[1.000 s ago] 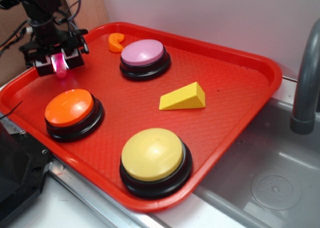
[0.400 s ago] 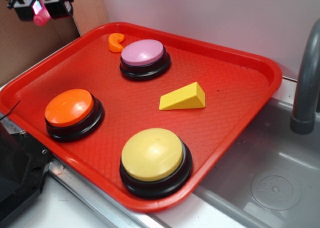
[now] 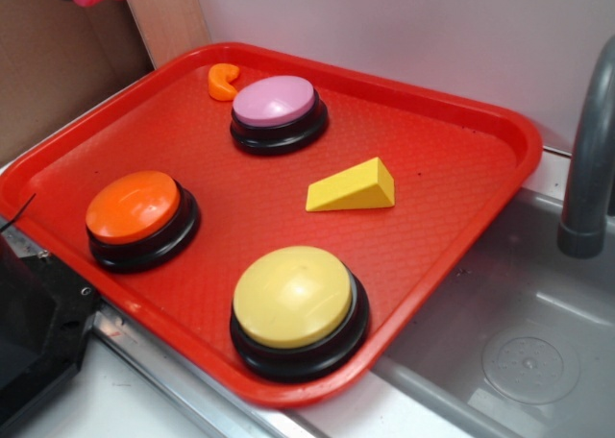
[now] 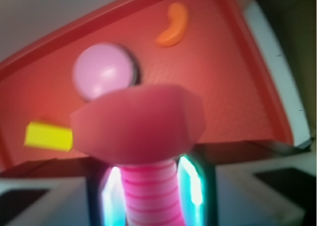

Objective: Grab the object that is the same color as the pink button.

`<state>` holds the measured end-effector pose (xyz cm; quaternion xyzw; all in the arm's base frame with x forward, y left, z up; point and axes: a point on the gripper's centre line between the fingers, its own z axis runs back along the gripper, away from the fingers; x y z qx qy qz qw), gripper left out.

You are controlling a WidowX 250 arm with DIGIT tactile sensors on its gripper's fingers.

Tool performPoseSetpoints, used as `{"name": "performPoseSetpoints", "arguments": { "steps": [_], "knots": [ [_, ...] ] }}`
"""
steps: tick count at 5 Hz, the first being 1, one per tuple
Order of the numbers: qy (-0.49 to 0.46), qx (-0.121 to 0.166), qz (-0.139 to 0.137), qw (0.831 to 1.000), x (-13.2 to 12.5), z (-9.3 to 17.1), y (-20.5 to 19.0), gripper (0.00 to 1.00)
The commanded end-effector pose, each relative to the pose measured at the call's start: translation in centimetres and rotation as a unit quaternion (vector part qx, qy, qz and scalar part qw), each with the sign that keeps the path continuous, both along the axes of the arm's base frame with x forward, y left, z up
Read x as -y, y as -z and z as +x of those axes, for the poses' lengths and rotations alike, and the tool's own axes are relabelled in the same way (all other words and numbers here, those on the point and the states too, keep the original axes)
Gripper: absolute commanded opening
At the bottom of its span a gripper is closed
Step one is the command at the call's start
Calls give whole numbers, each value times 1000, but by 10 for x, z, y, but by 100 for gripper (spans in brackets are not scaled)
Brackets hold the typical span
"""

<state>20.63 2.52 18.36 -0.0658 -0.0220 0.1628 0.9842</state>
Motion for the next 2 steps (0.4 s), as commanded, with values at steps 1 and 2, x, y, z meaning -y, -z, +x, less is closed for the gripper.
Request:
{"name": "performPoseSetpoints", "arguments": {
  "steps": [1, 2],
  "knots": [
    [64, 35, 21, 997, 20, -5, -22, 0],
    [77, 17, 16, 997, 12, 0, -16, 0]
  ]
}}
